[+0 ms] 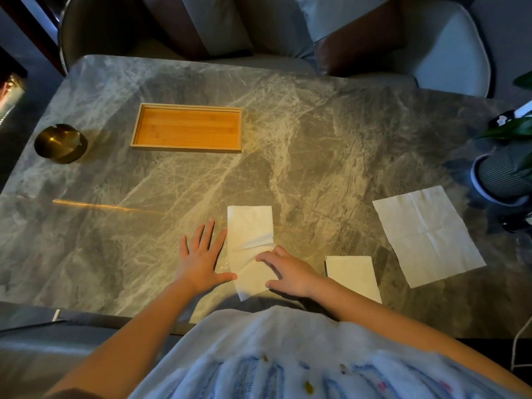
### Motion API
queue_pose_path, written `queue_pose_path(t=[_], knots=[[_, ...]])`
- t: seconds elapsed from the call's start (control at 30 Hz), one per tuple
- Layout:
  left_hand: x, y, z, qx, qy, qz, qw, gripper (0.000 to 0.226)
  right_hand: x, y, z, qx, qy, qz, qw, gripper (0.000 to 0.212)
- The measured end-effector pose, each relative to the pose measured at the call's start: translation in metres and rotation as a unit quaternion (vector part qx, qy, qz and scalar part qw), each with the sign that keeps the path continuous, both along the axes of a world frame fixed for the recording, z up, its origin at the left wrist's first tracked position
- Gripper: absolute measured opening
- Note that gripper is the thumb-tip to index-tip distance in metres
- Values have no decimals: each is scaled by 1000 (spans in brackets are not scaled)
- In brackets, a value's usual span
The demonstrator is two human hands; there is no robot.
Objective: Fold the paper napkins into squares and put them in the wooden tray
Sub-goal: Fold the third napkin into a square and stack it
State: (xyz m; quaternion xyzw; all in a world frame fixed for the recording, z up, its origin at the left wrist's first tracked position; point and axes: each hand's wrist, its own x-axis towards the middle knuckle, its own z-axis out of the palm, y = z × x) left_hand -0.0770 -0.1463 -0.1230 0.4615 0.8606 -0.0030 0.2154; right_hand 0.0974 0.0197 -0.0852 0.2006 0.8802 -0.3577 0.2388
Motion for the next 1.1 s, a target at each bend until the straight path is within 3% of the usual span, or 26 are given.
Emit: queue_pose_path(t=[0.07, 0.13, 0.27, 0.47, 0.67, 0.93, 1.1], knots=[[2, 0, 3, 55, 24, -18, 998, 105, 2, 2, 0, 33, 13, 21, 999, 55], [5, -2, 4, 109, 24, -62, 992, 84, 5, 4, 0, 61, 32, 36, 997, 55], [15, -9, -1, 111, -12, -78, 991, 52, 14, 5, -6, 77, 43, 36, 995, 53], [18, -11, 1, 101, -25, -59, 993, 45, 14, 4, -12, 56, 75, -15, 995, 36], [19, -10, 3, 114, -41, -39, 992, 48, 2, 6, -12, 17, 83, -121, 989, 5], [24, -8, -1, 160, -82, 7, 984, 49, 13, 2, 5, -80, 188, -193, 960, 3], [34, -5, 1, 231, -78, 44, 969, 33, 21, -3, 3, -91, 203, -211, 952, 10]])
